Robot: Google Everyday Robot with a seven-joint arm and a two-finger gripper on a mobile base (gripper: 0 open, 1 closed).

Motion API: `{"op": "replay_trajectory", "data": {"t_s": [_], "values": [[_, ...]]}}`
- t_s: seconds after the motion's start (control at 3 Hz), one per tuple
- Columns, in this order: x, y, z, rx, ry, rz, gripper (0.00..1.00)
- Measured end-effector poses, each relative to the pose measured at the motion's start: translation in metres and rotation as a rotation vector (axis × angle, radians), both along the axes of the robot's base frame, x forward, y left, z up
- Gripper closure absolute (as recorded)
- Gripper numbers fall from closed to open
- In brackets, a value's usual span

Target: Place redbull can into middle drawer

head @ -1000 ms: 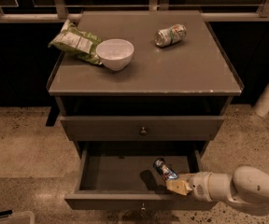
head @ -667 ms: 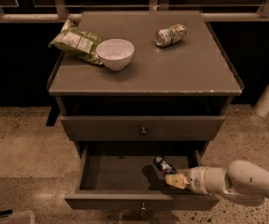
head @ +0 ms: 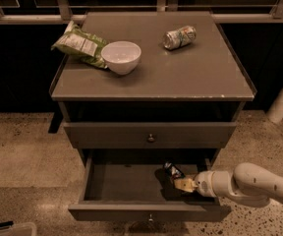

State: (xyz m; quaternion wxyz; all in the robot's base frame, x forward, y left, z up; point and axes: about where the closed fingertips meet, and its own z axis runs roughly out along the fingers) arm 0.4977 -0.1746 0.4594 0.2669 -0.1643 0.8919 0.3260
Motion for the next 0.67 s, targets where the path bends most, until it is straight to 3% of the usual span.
{"op": "replay_trajectory", "data": {"t_s": [0.33, 0.67], "values": [[0.0053, -0.0042, -0.0226, 0.005, 0.036, -0.033, 1.00], [0.0051, -0.0041, -0.0232, 0.005, 0.037, -0.033, 0.81]]}}
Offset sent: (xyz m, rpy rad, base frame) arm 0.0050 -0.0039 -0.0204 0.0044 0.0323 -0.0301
